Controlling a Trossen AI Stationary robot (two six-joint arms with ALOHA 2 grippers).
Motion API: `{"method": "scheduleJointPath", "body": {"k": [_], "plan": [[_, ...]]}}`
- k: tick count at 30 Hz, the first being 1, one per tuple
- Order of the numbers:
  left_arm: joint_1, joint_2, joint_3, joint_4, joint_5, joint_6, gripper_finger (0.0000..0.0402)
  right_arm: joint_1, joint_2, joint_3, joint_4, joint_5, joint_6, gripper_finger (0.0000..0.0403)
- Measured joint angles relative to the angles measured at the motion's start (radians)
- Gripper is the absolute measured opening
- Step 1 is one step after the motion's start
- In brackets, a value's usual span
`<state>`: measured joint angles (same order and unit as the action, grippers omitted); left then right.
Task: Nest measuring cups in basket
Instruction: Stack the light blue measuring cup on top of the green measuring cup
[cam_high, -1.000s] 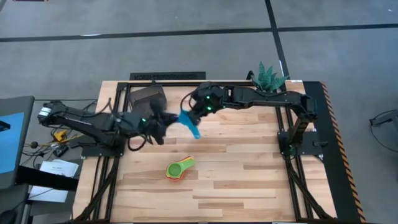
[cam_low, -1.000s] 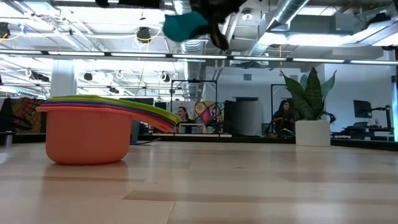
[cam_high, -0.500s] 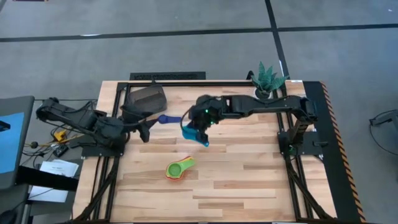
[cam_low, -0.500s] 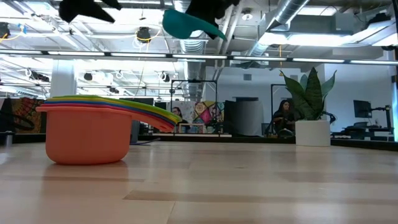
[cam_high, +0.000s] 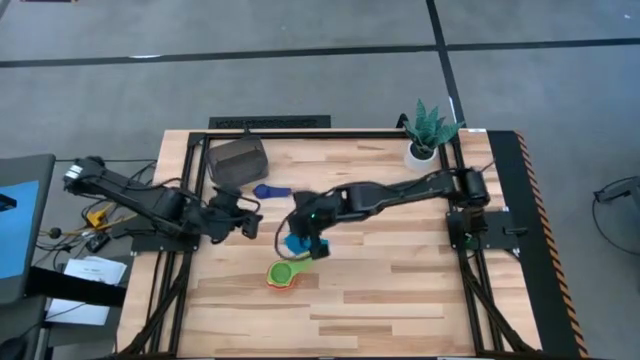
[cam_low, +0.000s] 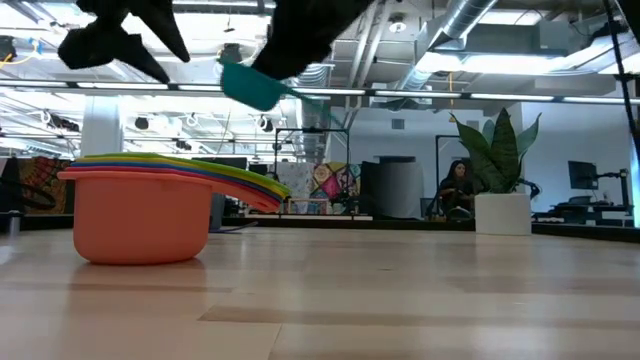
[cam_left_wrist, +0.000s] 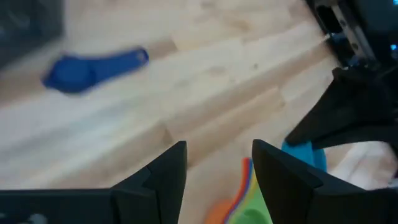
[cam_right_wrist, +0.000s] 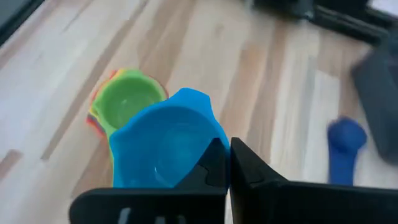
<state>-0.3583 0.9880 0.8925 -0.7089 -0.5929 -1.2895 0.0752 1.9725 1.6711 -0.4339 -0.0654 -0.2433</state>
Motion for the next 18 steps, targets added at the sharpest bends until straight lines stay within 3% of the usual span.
{"method": "scheduleJointPath", "body": {"k": [6, 12, 18], "plan": [[-0.056, 0.072, 0.000, 0.015, 0.123, -0.136, 0.0158, 0.061, 0.123, 0.128, -0.058, 0.009, -0.170, 0.0006], [-0.121, 0.098, 0.000, -0.023, 0.113, -0.267, 0.0149, 0.113, 0.232, 0.290, -0.187, 0.050, -0.307, 0.0006], [-0.129, 0.111, 0.000, -0.026, 0.109, -0.301, 0.0142, 0.143, 0.316, 0.422, -0.244, 0.069, -0.375, 0.0006]]}}
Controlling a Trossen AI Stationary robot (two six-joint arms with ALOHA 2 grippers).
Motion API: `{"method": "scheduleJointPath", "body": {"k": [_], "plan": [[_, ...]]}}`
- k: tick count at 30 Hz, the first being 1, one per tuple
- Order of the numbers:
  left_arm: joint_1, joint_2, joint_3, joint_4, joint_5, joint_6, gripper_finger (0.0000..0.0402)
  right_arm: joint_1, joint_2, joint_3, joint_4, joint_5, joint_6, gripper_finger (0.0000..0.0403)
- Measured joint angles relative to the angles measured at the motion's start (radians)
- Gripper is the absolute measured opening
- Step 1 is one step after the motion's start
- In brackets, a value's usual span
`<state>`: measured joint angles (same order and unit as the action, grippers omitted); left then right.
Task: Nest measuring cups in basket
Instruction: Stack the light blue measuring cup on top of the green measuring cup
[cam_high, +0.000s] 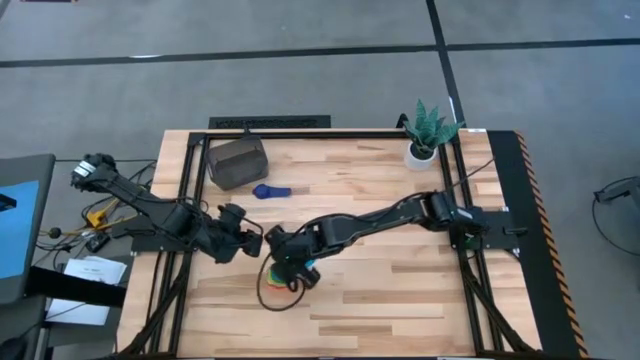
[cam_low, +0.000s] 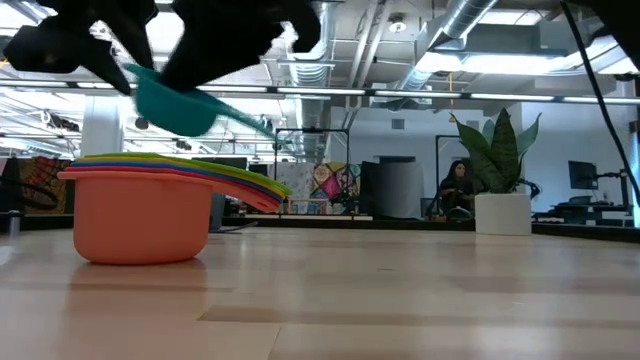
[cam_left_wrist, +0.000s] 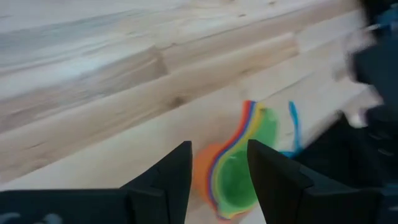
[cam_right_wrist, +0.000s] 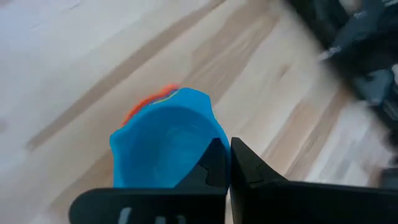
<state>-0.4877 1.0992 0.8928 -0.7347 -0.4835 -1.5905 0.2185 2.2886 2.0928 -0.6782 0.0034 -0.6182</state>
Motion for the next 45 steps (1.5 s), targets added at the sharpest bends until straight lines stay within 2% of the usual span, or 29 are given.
{"method": "scheduleJointPath", "body": {"k": [4, 13, 21, 25, 31, 40, 45], "plan": [[0.000, -0.001, 0.000, -0.015, 0.001, -0.003, 0.0142, 0.005, 0.026, 0.044, -0.025, -0.002, -0.020, 0.0006], [0.000, -0.002, 0.000, -0.051, -0.002, -0.002, 0.0142, -0.012, 0.026, 0.046, -0.010, 0.000, -0.026, 0.0006], [0.000, -0.002, 0.000, -0.064, -0.004, 0.019, 0.0142, -0.011, 0.026, 0.046, 0.005, -0.004, -0.094, 0.0007], [0.000, -0.002, 0.000, -0.068, -0.006, 0.029, 0.0142, -0.011, 0.026, 0.046, 0.013, -0.043, -0.097, 0.0015], [0.000, -0.002, 0.000, -0.069, -0.010, 0.030, 0.0141, -0.011, 0.026, 0.046, 0.013, -0.047, -0.097, 0.0017], [0.000, -0.002, 0.000, -0.075, -0.019, 0.026, 0.0141, -0.012, 0.025, 0.046, -0.003, -0.041, -0.007, 0.0013], [0.001, -0.038, 0.000, -0.141, -0.037, 0.015, 0.0141, -0.017, 0.025, 0.046, -0.001, -0.048, 0.077, 0.0011]]}}
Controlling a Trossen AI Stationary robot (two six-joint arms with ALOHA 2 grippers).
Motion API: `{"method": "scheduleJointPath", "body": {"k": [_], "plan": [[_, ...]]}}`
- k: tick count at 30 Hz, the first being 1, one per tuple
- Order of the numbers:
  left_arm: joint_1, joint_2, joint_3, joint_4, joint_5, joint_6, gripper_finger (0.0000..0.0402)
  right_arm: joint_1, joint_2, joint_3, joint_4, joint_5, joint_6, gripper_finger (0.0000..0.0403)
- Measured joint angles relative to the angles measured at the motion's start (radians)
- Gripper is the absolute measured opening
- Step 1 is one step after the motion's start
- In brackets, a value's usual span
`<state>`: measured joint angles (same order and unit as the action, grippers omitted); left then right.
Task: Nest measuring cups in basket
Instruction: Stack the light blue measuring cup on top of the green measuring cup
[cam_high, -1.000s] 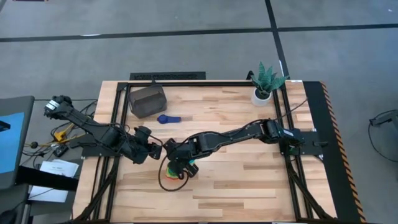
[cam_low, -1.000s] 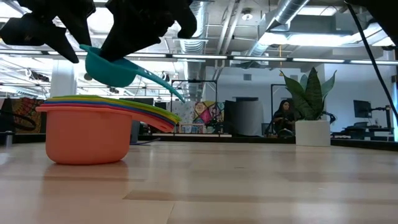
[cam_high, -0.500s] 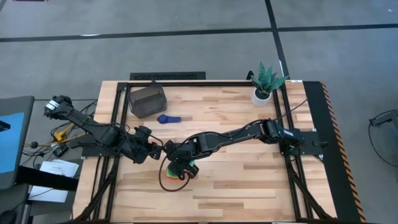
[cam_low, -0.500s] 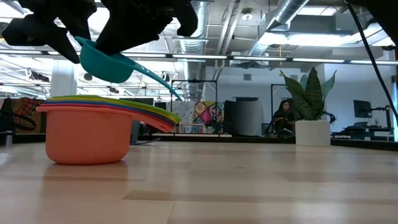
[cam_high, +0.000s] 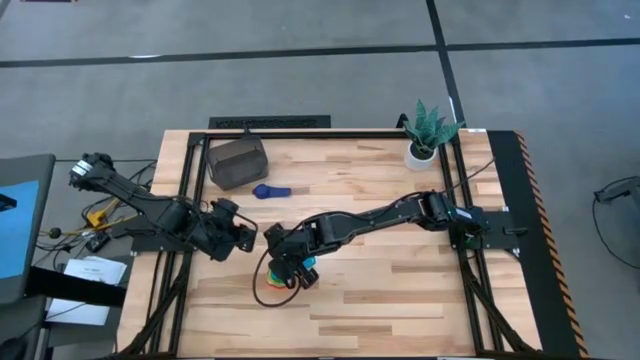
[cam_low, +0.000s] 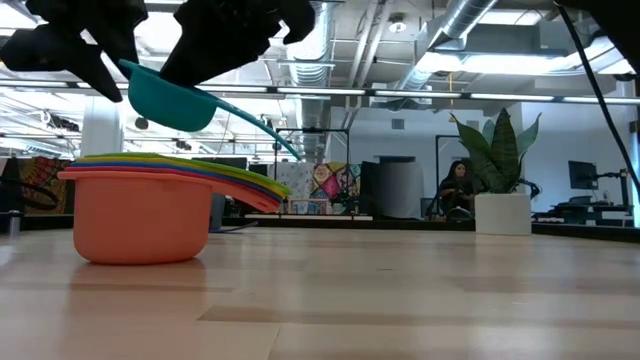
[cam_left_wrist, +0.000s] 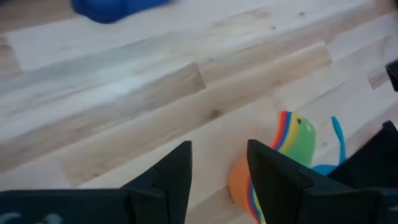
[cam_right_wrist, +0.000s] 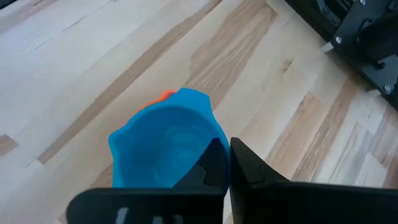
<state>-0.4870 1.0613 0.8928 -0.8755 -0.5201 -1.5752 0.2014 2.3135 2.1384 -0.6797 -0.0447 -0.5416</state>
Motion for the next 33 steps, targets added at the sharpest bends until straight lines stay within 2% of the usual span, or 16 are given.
{"method": "scheduleJointPath", "body": {"k": [5, 13, 26, 33], "plan": [[0.000, -0.063, 0.000, -0.064, -0.051, -0.008, 0.0141, -0.007, 0.000, 0.000, 0.000, -0.001, 0.018, 0.0010], [0.001, -0.140, 0.000, -0.080, -0.183, 0.018, 0.0141, -0.031, 0.000, 0.000, 0.016, 0.018, 0.019, 0.0009], [0.079, -0.145, 0.000, -0.080, -0.187, 0.102, 0.0141, -0.046, -0.001, 0.000, -0.021, 0.043, 0.029, 0.0007], [0.121, -0.145, 0.000, -0.076, -0.165, 0.148, 0.0141, -0.050, 0.033, -0.004, -0.016, -0.030, 0.020, 0.0013]]}}
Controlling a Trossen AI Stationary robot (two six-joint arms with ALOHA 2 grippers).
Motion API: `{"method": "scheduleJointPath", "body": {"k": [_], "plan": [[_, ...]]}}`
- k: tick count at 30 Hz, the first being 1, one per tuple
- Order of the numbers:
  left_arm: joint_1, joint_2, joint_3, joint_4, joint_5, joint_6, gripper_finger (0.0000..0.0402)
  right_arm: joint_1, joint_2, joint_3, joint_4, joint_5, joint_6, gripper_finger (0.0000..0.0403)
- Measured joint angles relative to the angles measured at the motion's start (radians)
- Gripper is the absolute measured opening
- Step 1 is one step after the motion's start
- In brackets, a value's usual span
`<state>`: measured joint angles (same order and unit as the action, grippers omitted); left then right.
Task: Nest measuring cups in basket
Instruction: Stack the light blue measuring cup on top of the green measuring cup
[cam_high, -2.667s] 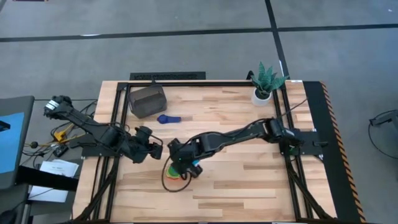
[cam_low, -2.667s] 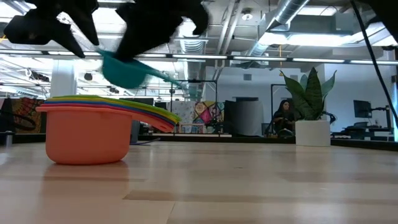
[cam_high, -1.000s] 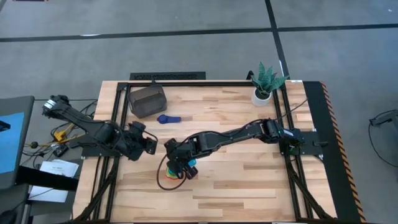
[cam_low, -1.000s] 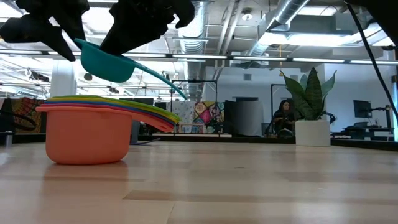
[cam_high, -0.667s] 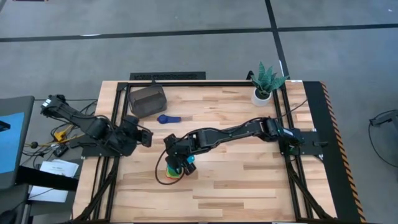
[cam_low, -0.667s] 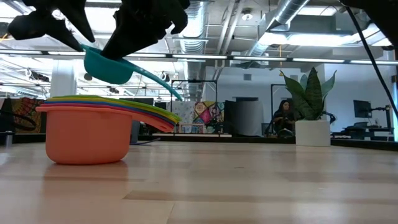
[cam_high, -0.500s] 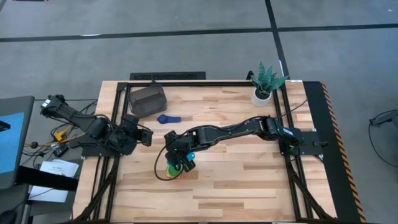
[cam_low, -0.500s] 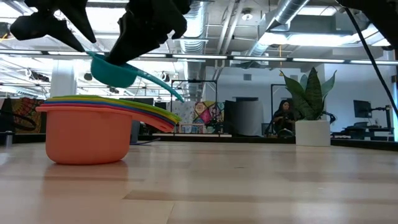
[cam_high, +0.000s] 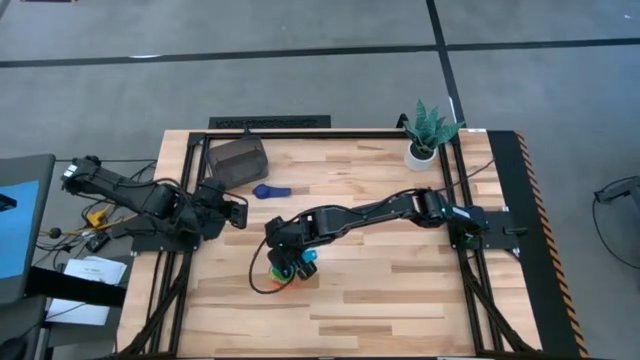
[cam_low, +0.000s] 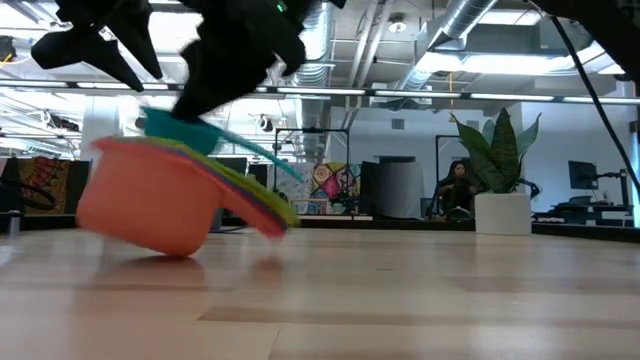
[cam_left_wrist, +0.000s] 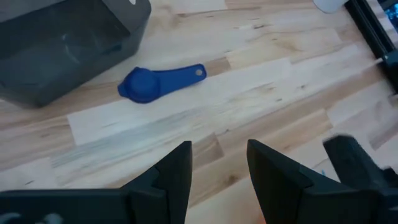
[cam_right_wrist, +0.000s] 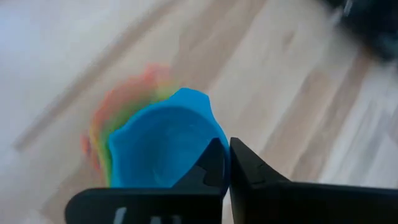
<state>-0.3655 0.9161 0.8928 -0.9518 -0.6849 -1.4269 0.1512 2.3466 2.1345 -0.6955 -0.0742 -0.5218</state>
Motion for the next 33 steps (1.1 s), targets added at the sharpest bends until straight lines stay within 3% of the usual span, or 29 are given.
{"method": "scheduleJointPath", "body": {"k": [4, 22, 33], "plan": [[0.001, 0.000, 0.000, 0.000, 0.008, 0.002, 0.0141, -0.010, 0.018, 0.004, 0.037, -0.057, 0.007, 0.0020], [0.001, 0.000, 0.000, 0.000, 0.034, 0.004, 0.0141, 0.006, 0.019, 0.003, 0.012, -0.057, 0.033, 0.0035], [0.001, 0.000, 0.000, 0.004, 0.053, 0.003, 0.0141, 0.001, 0.019, 0.003, -0.008, -0.052, 0.077, 0.0126]]}}
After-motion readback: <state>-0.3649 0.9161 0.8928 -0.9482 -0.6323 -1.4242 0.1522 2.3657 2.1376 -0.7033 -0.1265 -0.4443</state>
